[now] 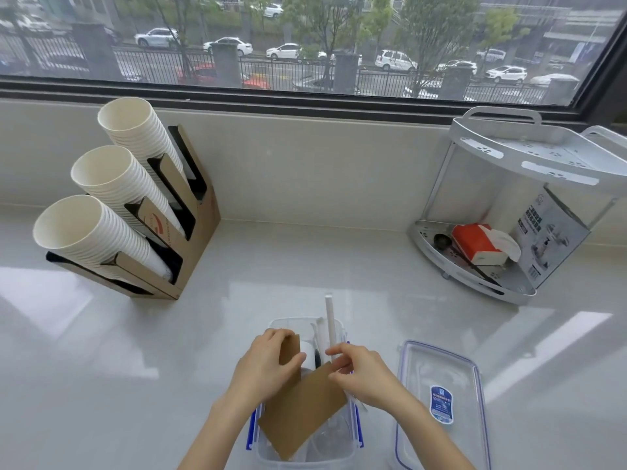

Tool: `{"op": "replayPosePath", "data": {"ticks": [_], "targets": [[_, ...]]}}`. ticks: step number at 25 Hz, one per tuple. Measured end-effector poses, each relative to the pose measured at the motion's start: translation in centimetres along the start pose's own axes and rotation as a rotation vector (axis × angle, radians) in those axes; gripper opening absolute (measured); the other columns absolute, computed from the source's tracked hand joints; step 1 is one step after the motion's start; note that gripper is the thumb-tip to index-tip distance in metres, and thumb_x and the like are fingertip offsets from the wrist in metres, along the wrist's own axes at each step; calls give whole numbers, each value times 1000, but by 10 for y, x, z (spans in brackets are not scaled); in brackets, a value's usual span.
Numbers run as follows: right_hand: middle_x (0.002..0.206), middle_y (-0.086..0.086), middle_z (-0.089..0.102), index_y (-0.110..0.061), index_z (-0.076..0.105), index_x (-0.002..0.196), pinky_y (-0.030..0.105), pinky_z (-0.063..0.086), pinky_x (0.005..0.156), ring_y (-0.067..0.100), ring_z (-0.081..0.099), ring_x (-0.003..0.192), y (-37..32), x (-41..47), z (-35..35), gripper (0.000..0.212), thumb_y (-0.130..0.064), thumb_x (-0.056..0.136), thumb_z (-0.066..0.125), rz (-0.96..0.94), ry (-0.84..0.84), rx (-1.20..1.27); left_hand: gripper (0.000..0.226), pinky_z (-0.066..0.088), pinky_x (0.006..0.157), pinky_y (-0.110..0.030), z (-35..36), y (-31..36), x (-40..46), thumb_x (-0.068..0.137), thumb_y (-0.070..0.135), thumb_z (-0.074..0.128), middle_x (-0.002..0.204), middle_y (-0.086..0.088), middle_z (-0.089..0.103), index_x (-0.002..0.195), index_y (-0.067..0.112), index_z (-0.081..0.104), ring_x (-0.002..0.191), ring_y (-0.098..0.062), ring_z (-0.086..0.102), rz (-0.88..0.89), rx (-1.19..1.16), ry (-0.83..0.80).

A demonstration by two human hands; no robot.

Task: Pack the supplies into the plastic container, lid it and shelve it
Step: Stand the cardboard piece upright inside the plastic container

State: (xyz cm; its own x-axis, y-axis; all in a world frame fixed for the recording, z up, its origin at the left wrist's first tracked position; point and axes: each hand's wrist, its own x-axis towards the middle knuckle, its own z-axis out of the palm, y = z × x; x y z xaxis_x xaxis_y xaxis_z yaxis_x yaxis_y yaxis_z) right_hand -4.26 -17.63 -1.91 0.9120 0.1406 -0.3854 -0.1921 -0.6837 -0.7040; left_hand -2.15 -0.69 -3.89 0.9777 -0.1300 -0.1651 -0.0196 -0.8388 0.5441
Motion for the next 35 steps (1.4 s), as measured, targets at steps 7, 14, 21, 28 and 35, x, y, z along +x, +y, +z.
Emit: {"op": "replayPosePath", "data": {"ticks": [7,14,21,28,35], "targets": [[108,3,62,-16,59,119,13,41,74,11,52,91,-2,-4,1,32,-13,88,50,-39,31,-33,39,40,95,-25,-2,2,-4,89,36,46,134,6,48,126,25,44,122,-15,39,10,-28,26],[92,-4,62,-26,62,91,1,40,58,8,56,86,-9,-7,-6,20,-10,87,50,-125,76,51,45,32,108,-29,-11,2,-8,91,28,47,143,4,42,136,24,39,130,-20,38,41,-168,105],[81,-13,63,-39,56,73,4,45,65,-2,58,79,-22,-11,-23,34,-6,84,52,-242,41,64,44,40,105,-32,-27,6,-12,91,18,47,138,3,45,135,20,42,126,-15,44,109,-403,175],[82,-10,65,-38,58,71,19,49,78,5,61,82,-25,-6,-31,37,-3,82,51,-263,27,96,41,36,87,-8,-39,7,-10,95,16,39,133,9,44,135,24,40,117,-6,44,72,-581,182],[81,-12,65,-40,58,70,12,49,80,2,62,84,-41,4,-25,42,0,81,52,-346,72,149,38,41,90,-9,-29,8,-17,95,24,38,132,9,52,132,27,44,115,-10,54,62,-636,-53]]}}
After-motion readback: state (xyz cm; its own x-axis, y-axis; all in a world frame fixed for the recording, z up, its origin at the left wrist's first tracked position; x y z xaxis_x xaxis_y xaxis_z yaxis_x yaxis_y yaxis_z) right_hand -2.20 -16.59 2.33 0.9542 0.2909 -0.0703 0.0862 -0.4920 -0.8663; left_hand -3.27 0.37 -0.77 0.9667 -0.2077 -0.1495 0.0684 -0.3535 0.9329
